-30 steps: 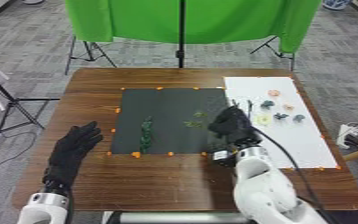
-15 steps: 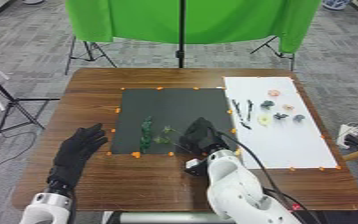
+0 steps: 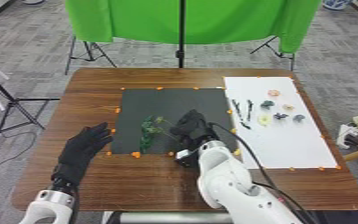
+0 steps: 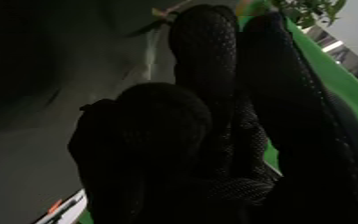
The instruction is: Arrange flowers
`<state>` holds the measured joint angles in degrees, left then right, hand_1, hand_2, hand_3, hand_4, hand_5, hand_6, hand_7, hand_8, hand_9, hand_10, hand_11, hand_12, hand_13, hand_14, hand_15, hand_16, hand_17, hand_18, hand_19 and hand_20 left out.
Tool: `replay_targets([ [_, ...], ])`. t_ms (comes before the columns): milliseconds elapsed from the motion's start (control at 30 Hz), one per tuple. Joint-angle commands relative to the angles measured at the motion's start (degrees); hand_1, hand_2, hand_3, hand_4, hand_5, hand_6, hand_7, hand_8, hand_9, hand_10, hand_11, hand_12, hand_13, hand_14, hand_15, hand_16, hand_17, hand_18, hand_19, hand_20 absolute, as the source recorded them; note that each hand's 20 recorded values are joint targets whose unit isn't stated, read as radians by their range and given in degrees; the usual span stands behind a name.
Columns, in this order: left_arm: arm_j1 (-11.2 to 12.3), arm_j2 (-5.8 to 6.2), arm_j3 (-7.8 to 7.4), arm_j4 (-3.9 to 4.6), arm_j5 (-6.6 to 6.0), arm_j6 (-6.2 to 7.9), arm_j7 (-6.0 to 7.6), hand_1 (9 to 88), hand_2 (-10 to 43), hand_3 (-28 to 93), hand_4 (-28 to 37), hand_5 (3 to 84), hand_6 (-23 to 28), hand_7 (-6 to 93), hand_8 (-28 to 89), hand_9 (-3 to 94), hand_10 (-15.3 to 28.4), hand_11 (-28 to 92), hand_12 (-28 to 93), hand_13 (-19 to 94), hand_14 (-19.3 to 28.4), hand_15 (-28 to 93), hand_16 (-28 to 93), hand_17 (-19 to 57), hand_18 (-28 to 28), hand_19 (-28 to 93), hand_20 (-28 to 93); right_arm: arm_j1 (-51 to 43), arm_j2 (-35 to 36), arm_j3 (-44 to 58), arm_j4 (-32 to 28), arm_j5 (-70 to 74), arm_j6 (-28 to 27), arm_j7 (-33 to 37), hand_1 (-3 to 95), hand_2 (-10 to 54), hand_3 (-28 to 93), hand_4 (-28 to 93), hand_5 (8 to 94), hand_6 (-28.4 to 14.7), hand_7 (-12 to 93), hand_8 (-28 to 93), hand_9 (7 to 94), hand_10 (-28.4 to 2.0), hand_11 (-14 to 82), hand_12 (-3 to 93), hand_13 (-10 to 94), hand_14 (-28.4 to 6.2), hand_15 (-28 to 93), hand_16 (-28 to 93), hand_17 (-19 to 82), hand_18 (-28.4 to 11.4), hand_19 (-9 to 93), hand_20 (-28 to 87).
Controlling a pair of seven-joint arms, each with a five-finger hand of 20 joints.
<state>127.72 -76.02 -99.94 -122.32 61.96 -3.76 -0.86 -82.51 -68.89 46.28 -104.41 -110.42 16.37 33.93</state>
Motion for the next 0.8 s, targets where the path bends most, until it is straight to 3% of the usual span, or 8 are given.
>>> replay_targets([
  [33, -0.01, -0.2, 0.47, 0.67, 0.04, -1.31, -1.03, 21.6, 6.8, 64, -28.3, 42.9, 8.6, 4.8, -4, 38.6, 14.0, 16, 11, 27, 18.7, 27, -2, -0.3, 15.0, 20, 19, 0.16, -0.44, -0.69, 0.89, -0.91, 0.64, -0.98, 49.4, -9.5, 57, -22, 78.9, -2.2, 21, 11, 91.2, -11.7, 33.9, 25.1, 94, -1.8, 55, 32, 70, -8.9, 93, 51],
  [200, 0.16, -0.64, 0.42, 0.55, 0.19, -1.2, -1.02, 21.8, 6.6, 64, -28.3, 42.8, 8.5, 5.0, -4, 38.6, 14.0, 16, 11, 27, 18.7, 27, -2, -0.3, 15.0, 20, 19, -0.25, -0.66, 0.04, 1.23, -1.13, 0.61, -0.74, 46.4, -9.5, 61, -23, 78.5, -2.2, 19, 8, 91.1, -11.8, 34.0, 25.0, 94, -1.9, 55, 32, 70, -8.8, 93, 50],
  [567, 0.4, -0.31, 0.75, 0.59, -0.04, -1.12, -0.84, 22.2, 6.2, 65, -28.3, 42.9, 8.5, 4.9, -4, 38.6, 14.0, 16, 11, 27, 18.8, 27, -2, -0.3, 14.9, 20, 19, -1.39, -0.01, 1.42, 0.39, -1.83, 0.66, -1.63, 42.2, -9.5, 66, -25, 77.4, -1.7, 19, -7, 90.9, -11.8, 34.3, 24.8, 94, -2.1, 55, 31, 70, -9.0, 93, 49],
  [633, 0.49, -0.76, 0.59, 0.47, 0.15, -1.46, -0.86, 22.3, 6.2, 65, -28.3, 42.8, 8.5, 5.0, -4, 38.6, 14.0, 16, 11, 27, 18.8, 27, -2, -0.4, 15.0, 20, 19, -1.56, 0.18, 1.55, 0.04, -1.63, 0.6, -1.79, 42.0, -9.5, 66, -25, 77.3, -1.7, 19, -8, 90.9, -11.8, 34.3, 24.9, 94, -2.1, 55, 31, 70, -8.9, 93, 49],
  [800, -0.01, -0.73, 0.76, 0.69, 0.22, -1.41, -0.97, 22.4, 6.2, 64, -28.3, 42.9, 8.6, 5.0, -4, 38.7, 14.0, 16, 11, 27, 18.8, 27, -2, -0.4, 15.0, 20, 19, -1.89, 0.8, 1.69, 0.22, -7.45, -1.87, -3.63, 40.5, -9.5, 66, -25, 77.1, -1.8, 19, -9, 90.8, -11.8, 34.4, 24.9, 94, -2.2, 54, 31, 70, -9.0, 93, 49],
])
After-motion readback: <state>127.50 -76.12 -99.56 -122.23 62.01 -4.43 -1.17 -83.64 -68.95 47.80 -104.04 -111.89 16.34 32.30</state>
